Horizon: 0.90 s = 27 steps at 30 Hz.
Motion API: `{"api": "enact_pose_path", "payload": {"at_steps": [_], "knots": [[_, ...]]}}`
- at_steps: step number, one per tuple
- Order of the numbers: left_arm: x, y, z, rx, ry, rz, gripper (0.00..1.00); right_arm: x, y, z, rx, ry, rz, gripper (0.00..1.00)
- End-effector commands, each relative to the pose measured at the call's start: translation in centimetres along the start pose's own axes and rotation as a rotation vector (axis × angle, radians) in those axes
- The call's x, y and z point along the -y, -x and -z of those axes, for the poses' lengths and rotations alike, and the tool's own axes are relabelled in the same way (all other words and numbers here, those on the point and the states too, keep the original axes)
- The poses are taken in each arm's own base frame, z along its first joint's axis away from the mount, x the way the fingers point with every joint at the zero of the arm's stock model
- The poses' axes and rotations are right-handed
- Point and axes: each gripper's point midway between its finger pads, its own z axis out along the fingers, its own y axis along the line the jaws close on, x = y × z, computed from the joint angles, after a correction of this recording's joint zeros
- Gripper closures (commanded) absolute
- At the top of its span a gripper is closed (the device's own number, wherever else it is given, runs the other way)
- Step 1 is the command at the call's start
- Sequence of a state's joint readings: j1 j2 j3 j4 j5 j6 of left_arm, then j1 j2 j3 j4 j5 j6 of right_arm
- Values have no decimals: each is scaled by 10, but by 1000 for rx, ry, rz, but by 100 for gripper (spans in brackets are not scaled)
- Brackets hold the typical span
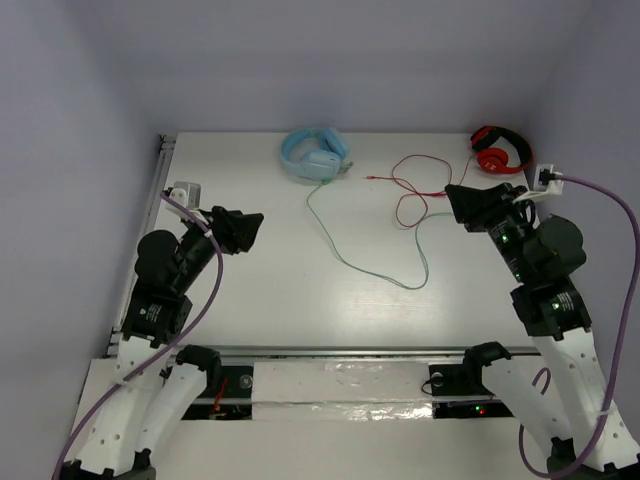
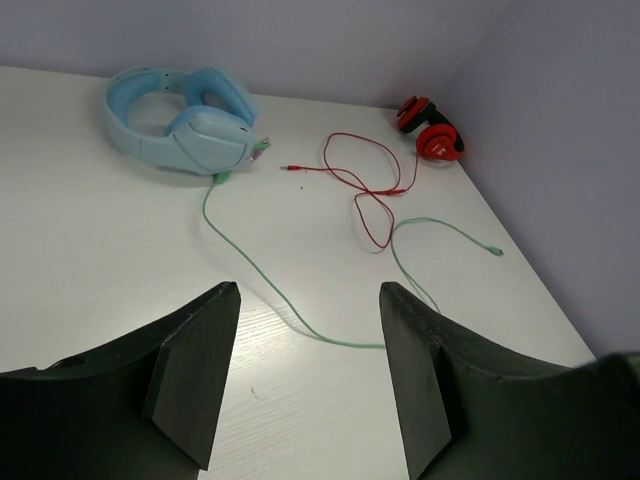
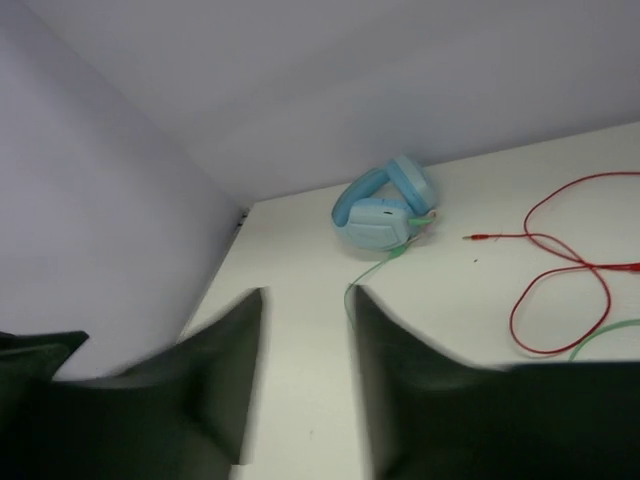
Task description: Wrap the headphones
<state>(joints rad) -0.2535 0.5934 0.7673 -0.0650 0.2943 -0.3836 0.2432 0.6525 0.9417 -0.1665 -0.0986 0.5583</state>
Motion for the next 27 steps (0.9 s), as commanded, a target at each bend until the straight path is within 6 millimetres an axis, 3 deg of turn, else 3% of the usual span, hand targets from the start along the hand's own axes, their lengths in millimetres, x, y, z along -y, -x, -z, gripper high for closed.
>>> {"api": "enact_pose_path", "payload": {"at_steps": [1,3,6,7,8,9,11,13,14,15,17,18,19,20,21,22,23,24,25,26,27], "knots": [[17,38,1,97,-33,-1,45,-20,19,8,52,69,-10,68],[15,39,-7,80,-24,9,46,-27,23,8,71,103,-27,100],[15,42,-24,45,-27,11,60,-41,27,7,75,171,-49,100],[15,44,-29,39,-22,10,72,-42,24,4,65,182,-56,100],[16,54,-34,47,-16,9,76,-43,20,2,49,195,-63,100],[4,48,-50,16,25,18,81,-47,24,1,64,213,-69,100],[-2,60,-64,17,68,15,94,-42,17,-5,51,204,-76,100],[-31,46,-91,-41,178,30,100,-39,13,-8,51,201,-83,100],[-32,54,-100,-33,190,33,100,-34,7,-9,43,193,-85,100],[-49,41,-118,-74,242,36,100,-35,8,-9,60,208,-81,100],[-61,47,-135,-71,291,29,100,-30,3,-10,62,198,-81,100],[-78,33,-152,-107,353,-1,100,-26,-2,-12,51,189,-74,100],[-86,31,-159,-110,398,-20,100,-24,-4,-13,45,184,-72,100],[-87,41,-169,-94,409,-34,100,-21,-7,-14,41,178,-69,100],[-105,23,-186,-141,450,-42,100,-18,-12,-17,29,169,-66,100],[-112,21,-193,-157,476,-55,100,-16,-14,-18,23,167,-65,100],[-112,35,-204,-130,481,-63,100,-15,-16,-19,16,166,-64,100],[-124,17,-219,-165,515,-73,100,-14,-18,-20,13,165,-65,100],[-130,17,-226,-169,532,-86,94,-12,-22,-23,1,164,-68,100],[-129,30,-237,-140,536,-93,89,-13,-25,-23,-9,172,-69,100],[-147,12,-250,-174,576,-103,84,-14,-26,-25,-13,179,-71,100]]}}
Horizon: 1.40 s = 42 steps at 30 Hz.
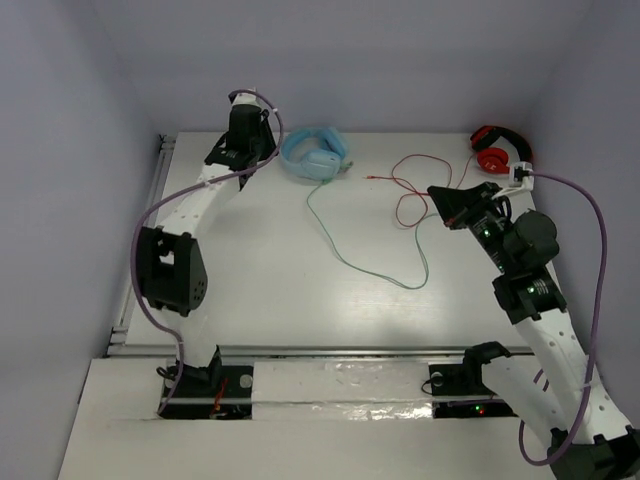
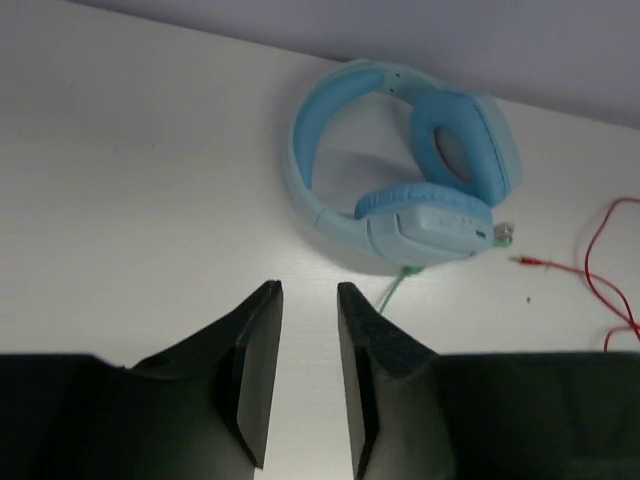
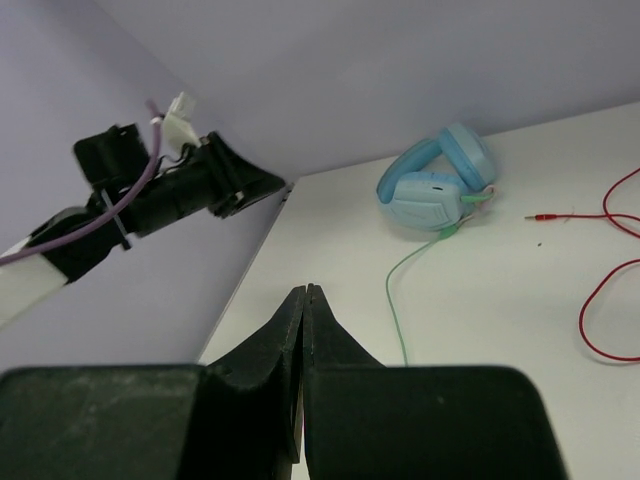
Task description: Wrap the headphones
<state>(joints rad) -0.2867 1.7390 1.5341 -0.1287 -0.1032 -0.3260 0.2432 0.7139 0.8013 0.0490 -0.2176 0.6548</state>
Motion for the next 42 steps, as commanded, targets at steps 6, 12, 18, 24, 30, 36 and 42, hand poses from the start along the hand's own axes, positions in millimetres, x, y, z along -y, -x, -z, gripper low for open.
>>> {"api": "enact_pose_path", "payload": {"at_steps": [6,12,18,24,30,36,42], "knots": [[7,16,-97,-2,122,-104,54,-11,6,-6,28,77,22,94],[9,-10,-152,-38,193,-151,50,-8,4,-6,20,64,35,86],[0,-53,-179,-88,209,-192,46,-8,0,-8,1,68,36,86],[-5,-81,-181,-131,221,-219,68,-6,-4,-12,-19,72,32,86],[0,-83,-166,-134,206,-203,98,-4,-5,-13,-21,65,32,86],[10,-86,-136,-137,174,-162,100,-4,-5,-13,-21,65,34,86],[19,-86,-99,-123,121,-82,100,-6,-3,-10,-12,66,39,86]]}}
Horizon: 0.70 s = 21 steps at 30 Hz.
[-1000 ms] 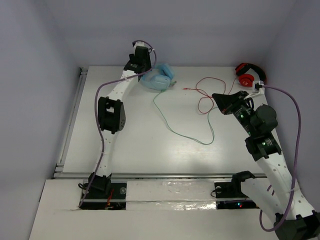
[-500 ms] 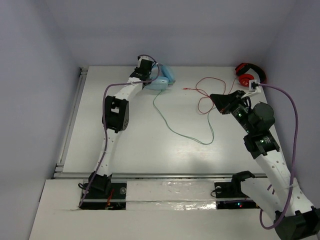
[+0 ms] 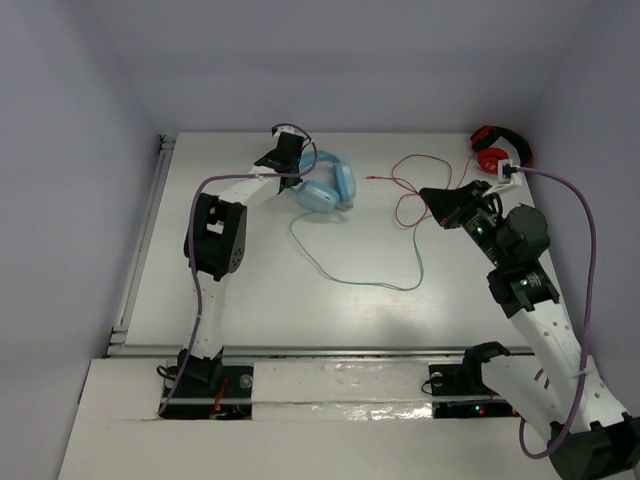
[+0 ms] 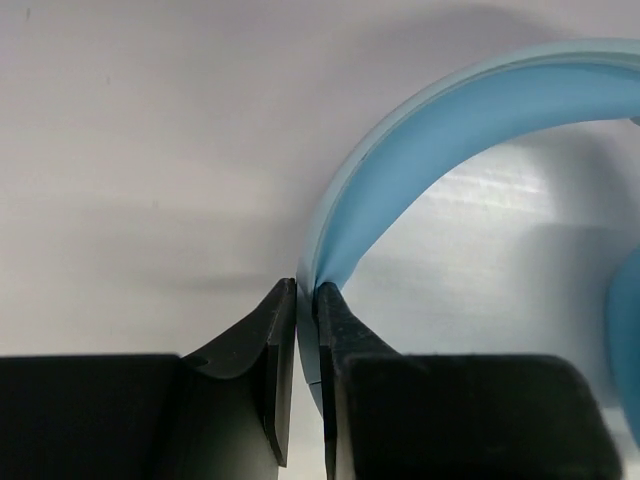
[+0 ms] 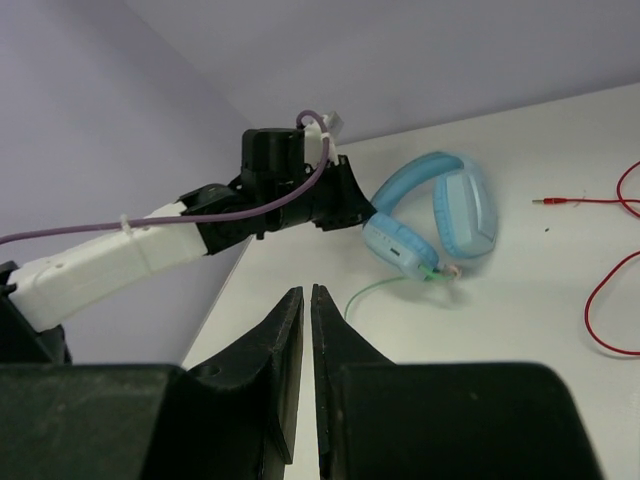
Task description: Wrap the headphones
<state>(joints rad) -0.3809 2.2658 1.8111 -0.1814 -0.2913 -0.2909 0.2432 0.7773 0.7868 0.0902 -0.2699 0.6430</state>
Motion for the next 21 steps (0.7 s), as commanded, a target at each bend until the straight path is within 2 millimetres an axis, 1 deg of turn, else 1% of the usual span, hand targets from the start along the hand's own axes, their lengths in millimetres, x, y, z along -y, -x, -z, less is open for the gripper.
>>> {"api": "enact_pose_path", "payload": {"at_steps": [1,3,4,5,6,8,9,10,11,12,14,15,16,17,18,19,21], "knots": [[14,49,56,122,-96,93,100,-14,15,4,50,48,38,86],[10,48,61,128,-88,101,82,-14,15,5,51,50,39,86],[9,52,65,136,-88,101,72,-15,15,5,51,52,39,86],[7,51,66,132,-78,95,59,-14,14,5,48,52,39,86],[4,56,67,145,-60,86,55,-14,14,4,47,53,39,86],[2,56,66,141,-46,68,49,-14,14,4,44,53,38,86],[4,64,67,155,-52,63,48,-14,14,4,47,53,39,86],[4,58,61,133,-47,32,46,-14,14,3,44,51,38,86],[6,57,56,122,-48,14,46,-13,13,3,44,49,37,86],[14,58,48,111,-71,-3,45,-13,13,3,45,48,37,86],[14,48,38,60,-58,-61,45,-11,12,2,39,45,36,86],[18,57,37,69,-63,-67,45,-11,12,1,38,44,37,86],[19,45,24,38,-63,-90,45,-11,12,1,37,46,37,86],[20,41,21,24,-69,-123,45,-11,11,1,36,45,38,86],[26,38,18,16,-104,-140,44,-11,12,1,37,43,38,86],[26,34,14,10,-107,-157,42,-10,12,1,38,42,38,86],[28,34,9,10,-112,-188,41,-10,12,0,39,41,38,86]]}}
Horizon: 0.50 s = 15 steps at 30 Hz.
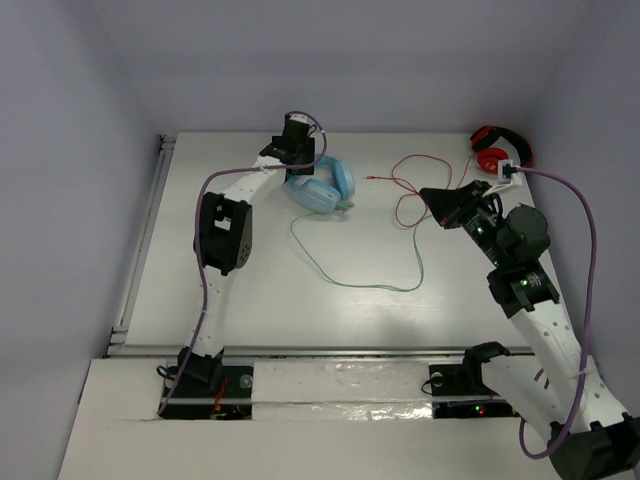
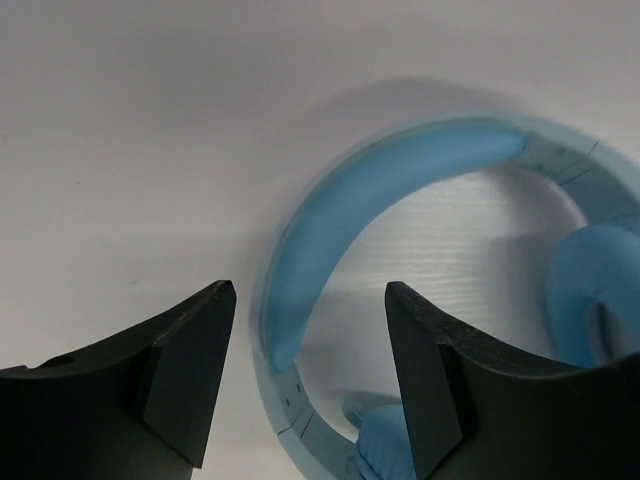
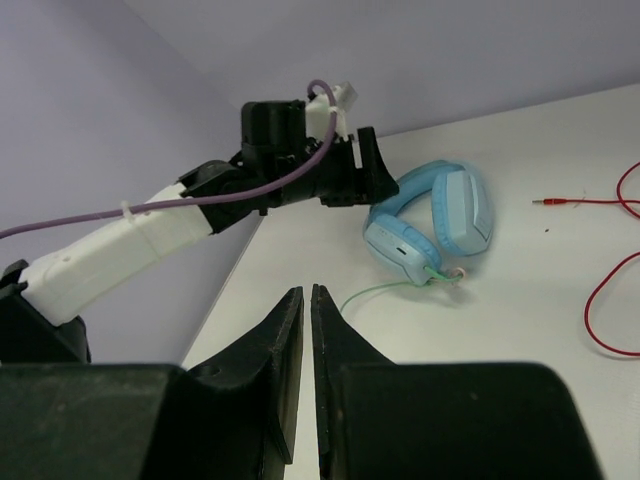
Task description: Wrap the headphones
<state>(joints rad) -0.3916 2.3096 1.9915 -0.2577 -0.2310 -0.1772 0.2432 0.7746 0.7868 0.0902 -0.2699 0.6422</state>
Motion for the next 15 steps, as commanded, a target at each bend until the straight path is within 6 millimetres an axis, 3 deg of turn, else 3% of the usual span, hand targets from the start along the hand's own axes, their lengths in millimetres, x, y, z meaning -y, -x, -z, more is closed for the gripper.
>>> {"api": "enact_pose_path", "payload": {"at_steps": [1,2,3,5,6,10,13,15], "knots": [[7,-6,-5,-38,-49,-103,41,-9,11,-1,34,39,36,86],[7,-10,-8,-49,-56,-121,40,-8,10,-1,31,37,35,86],[3,0,-9,-36,-51,-137,39,-8,10,-2,31,37,35,86],[3,-18,-20,-90,-58,-175,38,-7,10,-2,31,33,34,86],[6,-15,-22,-88,-66,-183,37,-6,9,-3,30,30,33,86],[8,-37,-37,-133,-88,-225,38,-3,8,-5,27,22,32,86],[13,-45,-40,-146,-120,-217,46,-2,7,-6,23,19,31,86],[14,-48,-43,-142,-123,-209,59,-2,7,-6,23,19,33,86]]}}
